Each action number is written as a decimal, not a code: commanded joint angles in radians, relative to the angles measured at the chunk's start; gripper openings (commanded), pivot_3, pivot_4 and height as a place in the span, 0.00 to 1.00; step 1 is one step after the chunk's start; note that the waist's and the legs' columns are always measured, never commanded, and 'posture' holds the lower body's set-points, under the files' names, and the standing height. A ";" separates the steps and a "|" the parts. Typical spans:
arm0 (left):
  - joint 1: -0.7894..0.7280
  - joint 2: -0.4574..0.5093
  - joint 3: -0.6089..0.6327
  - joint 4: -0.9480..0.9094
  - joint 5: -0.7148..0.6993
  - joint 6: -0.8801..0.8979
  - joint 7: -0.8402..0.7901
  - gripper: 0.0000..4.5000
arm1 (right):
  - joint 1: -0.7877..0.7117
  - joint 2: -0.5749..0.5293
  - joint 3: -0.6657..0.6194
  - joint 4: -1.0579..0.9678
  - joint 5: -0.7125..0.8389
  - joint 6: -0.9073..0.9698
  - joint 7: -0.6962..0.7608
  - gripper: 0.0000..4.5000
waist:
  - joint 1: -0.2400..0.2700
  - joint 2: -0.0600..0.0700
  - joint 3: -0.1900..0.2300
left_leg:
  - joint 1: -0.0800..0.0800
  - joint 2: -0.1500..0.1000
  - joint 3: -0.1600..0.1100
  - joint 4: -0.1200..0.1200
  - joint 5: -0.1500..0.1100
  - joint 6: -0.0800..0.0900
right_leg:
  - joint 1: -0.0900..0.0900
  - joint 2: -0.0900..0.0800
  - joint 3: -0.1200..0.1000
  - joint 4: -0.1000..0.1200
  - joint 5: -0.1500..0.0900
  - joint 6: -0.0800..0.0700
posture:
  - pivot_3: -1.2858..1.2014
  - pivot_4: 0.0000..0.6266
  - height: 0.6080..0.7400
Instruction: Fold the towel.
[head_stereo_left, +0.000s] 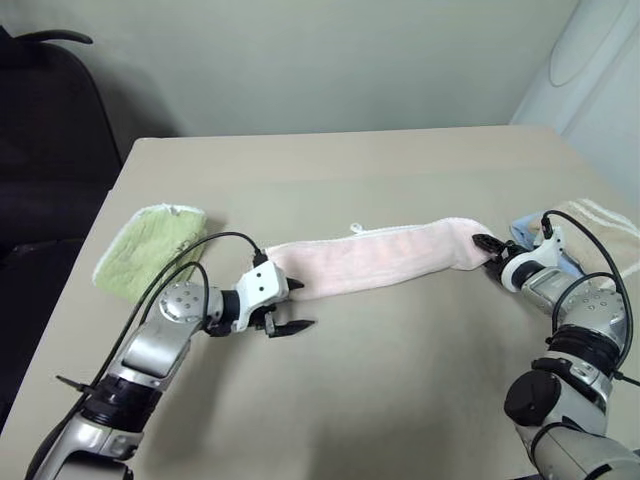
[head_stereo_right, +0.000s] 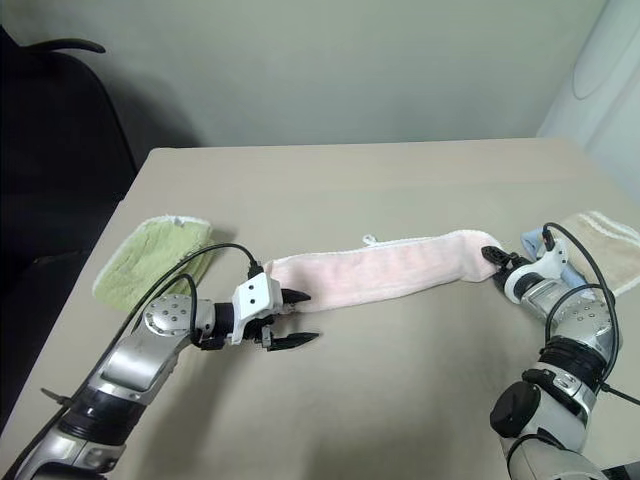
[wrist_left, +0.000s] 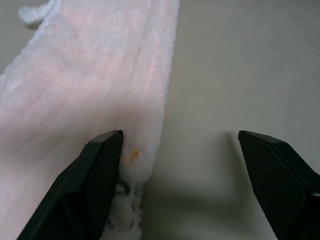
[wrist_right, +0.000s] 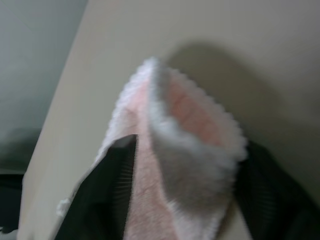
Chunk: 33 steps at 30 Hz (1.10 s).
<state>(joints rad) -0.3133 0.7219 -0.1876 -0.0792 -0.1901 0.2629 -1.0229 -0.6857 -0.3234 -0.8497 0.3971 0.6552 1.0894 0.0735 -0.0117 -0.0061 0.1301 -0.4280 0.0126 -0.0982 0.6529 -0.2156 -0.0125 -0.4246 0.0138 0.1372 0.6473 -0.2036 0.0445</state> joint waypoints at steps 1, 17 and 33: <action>0.045 0.018 0.028 -0.022 0.003 -0.007 0.001 0.89 | 0.020 -0.039 -0.024 -0.040 0.033 -0.022 -0.026 0.29 | 0.000 0.001 -0.001 | -0.001 0.000 0.000 0.000 0.000 0.000 | -0.001 0.000 0.000 0.000 0.001 0.001 | 0.52 0.24 0.96; 0.137 0.030 0.145 -0.212 -0.261 0.196 -0.070 0.89 | 0.145 -0.375 0.741 -0.472 -0.278 -0.335 0.355 0.01 | 0.001 0.007 -0.001 | -0.002 0.002 0.000 -0.006 0.000 0.000 | -0.005 0.001 -0.002 0.001 0.003 0.005 | 0.52 0.24 0.96; 0.126 -0.043 0.322 -0.261 -0.454 0.358 0.104 0.89 | 0.156 -0.297 1.207 -0.484 -0.634 -0.598 0.592 0.30 | 0.002 0.007 -0.001 | -0.002 0.003 0.000 -0.004 0.000 -0.001 | -0.004 0.001 -0.002 0.001 0.004 0.006 | 0.52 0.24 0.96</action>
<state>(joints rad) -0.1807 0.6830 0.0993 -0.2981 -0.6068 0.5998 -0.9397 -0.5334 -0.6256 0.4000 -0.0499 0.0017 0.4866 0.6457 -0.0099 0.0005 0.1287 -0.4300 0.0155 -0.0978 0.6493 -0.2154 -0.0136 -0.4281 0.0152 0.1350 0.6478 -0.1997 0.0503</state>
